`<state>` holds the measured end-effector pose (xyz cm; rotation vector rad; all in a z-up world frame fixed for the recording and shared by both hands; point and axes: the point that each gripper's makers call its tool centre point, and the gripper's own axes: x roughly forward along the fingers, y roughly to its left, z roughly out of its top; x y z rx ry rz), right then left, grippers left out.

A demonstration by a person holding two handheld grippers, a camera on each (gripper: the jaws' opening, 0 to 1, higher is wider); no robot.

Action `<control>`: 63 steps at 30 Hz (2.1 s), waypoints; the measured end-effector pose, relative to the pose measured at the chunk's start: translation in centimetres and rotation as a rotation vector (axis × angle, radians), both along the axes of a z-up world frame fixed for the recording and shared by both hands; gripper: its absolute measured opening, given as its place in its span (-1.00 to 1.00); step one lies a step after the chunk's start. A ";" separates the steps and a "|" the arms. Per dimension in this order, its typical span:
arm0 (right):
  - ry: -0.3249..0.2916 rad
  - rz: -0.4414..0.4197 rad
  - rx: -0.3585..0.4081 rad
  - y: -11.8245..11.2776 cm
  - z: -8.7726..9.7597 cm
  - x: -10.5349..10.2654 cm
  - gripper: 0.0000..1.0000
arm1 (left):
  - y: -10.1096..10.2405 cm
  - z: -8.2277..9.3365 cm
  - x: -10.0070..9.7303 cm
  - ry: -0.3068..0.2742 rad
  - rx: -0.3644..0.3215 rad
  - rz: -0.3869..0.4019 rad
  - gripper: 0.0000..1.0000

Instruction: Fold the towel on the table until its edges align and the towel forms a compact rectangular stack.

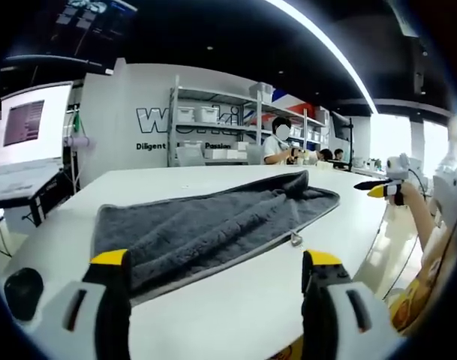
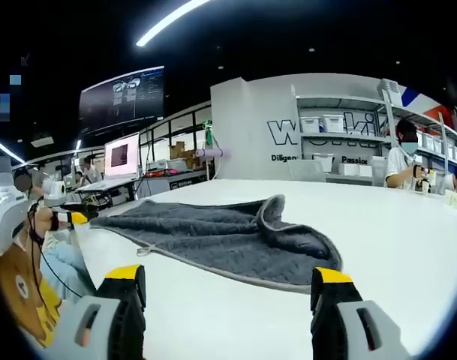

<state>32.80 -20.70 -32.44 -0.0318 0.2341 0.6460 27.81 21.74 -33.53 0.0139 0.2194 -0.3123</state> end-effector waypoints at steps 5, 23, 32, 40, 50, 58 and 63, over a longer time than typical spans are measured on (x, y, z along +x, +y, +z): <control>-0.022 0.043 -0.016 1.3 1.6 1.7 0.89 | -0.1 -0.2 -0.1 0.007 0.001 -0.002 0.99; -0.013 0.134 -0.071 6.6 2.2 9.5 0.74 | 0.1 -0.3 -0.6 0.004 -0.004 0.002 0.99; 0.013 0.095 -0.073 6.6 1.8 12.4 0.58 | 0.2 -0.4 -0.7 0.006 -0.009 0.006 0.98; 0.047 0.069 -0.069 6.6 0.5 14.4 0.31 | 0.2 -0.4 -0.9 0.004 -0.013 0.003 0.98; 0.086 0.029 -0.024 5.9 -0.3 16.9 -0.22 | -0.1 -0.6 -0.9 0.006 -0.018 -0.002 0.97; 0.094 0.028 0.009 5.4 -0.4 18.0 -0.69 | 0.0 -0.6 -1.1 0.005 -0.018 0.002 0.97; 0.084 0.024 0.006 5.0 0.1 18.1 -0.91 | 0.0 -0.5 -1.1 0.004 -0.016 0.001 0.97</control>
